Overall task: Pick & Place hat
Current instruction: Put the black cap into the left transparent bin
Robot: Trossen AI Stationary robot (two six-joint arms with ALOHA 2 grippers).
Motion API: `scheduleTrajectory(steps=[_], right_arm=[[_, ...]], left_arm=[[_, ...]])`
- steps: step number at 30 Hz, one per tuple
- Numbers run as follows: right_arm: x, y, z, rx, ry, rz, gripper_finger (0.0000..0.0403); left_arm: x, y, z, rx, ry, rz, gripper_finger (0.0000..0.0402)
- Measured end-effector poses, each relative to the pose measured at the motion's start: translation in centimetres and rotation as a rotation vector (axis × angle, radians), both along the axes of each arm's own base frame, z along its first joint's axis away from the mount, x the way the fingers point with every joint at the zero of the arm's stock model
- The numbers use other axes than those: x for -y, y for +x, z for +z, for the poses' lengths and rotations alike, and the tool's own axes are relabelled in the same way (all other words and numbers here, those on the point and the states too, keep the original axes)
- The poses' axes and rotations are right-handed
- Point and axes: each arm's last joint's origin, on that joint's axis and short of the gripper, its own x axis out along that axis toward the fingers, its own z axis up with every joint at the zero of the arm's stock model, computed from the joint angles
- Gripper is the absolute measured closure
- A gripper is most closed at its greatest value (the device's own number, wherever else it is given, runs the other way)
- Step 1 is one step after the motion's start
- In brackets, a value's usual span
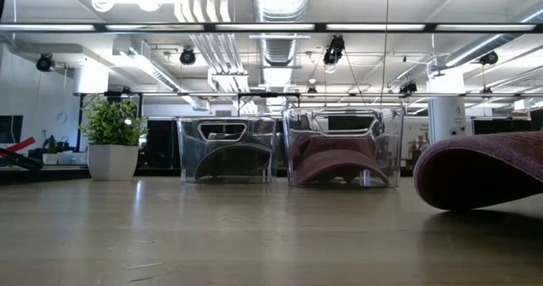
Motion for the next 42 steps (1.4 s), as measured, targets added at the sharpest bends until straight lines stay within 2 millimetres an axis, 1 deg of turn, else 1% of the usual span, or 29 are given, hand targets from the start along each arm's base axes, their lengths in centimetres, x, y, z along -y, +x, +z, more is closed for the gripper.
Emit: scheduleTrajectory(steps=[2, 5, 11, 17, 22, 25, 30, 34, 36, 42], right_arm=[[0.0, 0.1, -0.6, -0.008, 0.007, -0.021, 0.0390], [0.1, 0.1, -1.2, -0.018, 0.011, -0.023, 0.0390], [0.6, 0.0, -1.5, 0.018, 0.053, -0.030, 0.0390], [1.1, -0.4, -0.9, 0.022, 0.030, -0.028, 0.0390], [1.5, -0.3, -0.9, 0.013, 0.021, -0.035, 0.0390], [1.8, -0.2, -1.0, 0.010, 0.018, -0.041, 0.0390], [1.9, -0.3, -1.0, 0.003, 0.005, -0.040, 0.0390], [2.0, -0.3, -0.9, 0.003, 0.002, -0.040, 0.0390], [2.1, -0.3, -0.9, 0.001, -0.002, -0.039, 0.0390], [2.2, -0.4, -0.8, -0.008, -0.019, -0.034, 0.0390]], left_arm=[[0.0, -0.2, -0.4, -0.030, 0.002, 0.008, 0.0170], [0.1, -0.3, -0.7, -0.028, -0.022, 0.015, 0.0170], [0.2, -0.7, 0.0, -0.013, -0.027, -0.006, 0.0170], [0.2, -0.7, 1.8, 0.053, -0.072, 0.005, 0.0170], [0.3, -0.3, 2.9, 0.039, -0.023, 0.009, 0.0170], [0.1, -0.5, 2.6, -0.002, 0.016, 0.031, 0.0170], [0.0, -0.7, 2.8, 0.031, -0.024, 0.049, 0.0170], [0.0, -0.7, 2.8, 0.160, -0.162, 0.141, 0.0170], [0.0, -0.7, 2.7, 0.195, -0.195, 0.171, 0.0170], [0.0, -0.7, 2.5, 0.160, -0.196, 0.144, 0.0170]])
